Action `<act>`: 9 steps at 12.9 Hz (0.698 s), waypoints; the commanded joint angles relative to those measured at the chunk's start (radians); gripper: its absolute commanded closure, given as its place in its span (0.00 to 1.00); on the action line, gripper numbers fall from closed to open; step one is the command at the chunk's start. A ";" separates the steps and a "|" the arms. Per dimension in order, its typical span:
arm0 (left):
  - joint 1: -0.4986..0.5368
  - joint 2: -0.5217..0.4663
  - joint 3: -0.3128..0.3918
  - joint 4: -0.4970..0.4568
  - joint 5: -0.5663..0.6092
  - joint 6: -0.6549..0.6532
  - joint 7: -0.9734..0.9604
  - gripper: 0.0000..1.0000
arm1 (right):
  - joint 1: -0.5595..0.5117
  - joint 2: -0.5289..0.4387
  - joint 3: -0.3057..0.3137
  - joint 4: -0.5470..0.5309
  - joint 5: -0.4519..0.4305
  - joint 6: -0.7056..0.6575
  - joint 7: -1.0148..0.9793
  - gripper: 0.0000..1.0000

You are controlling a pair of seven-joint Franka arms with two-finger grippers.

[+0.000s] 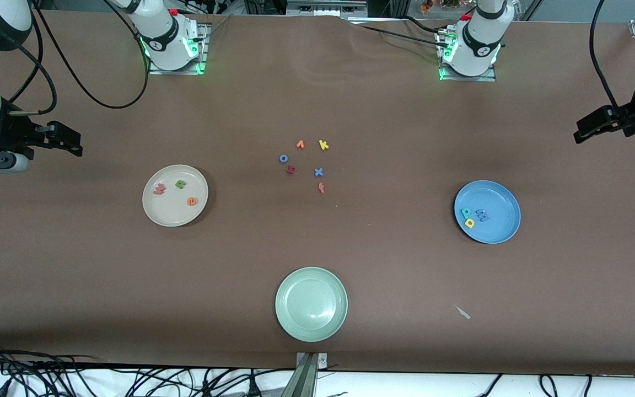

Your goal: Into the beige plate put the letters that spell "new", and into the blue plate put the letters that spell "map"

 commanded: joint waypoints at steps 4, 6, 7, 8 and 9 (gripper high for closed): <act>-0.034 -0.065 0.042 -0.138 -0.021 0.115 0.026 0.00 | -0.006 0.006 0.005 0.025 -0.007 -0.019 -0.006 0.00; -0.026 -0.060 0.042 -0.132 -0.023 0.113 0.026 0.00 | -0.006 0.006 0.005 0.025 -0.007 -0.019 -0.002 0.00; -0.023 -0.060 0.042 -0.132 -0.024 0.113 0.026 0.00 | -0.007 0.006 0.005 0.022 -0.007 -0.021 -0.002 0.00; -0.023 -0.059 0.042 -0.130 -0.024 0.113 0.026 0.00 | -0.007 0.006 0.003 0.019 -0.007 -0.021 -0.002 0.00; -0.023 -0.060 0.042 -0.130 -0.024 0.113 0.026 0.00 | -0.007 0.006 0.002 0.019 -0.007 -0.021 -0.003 0.00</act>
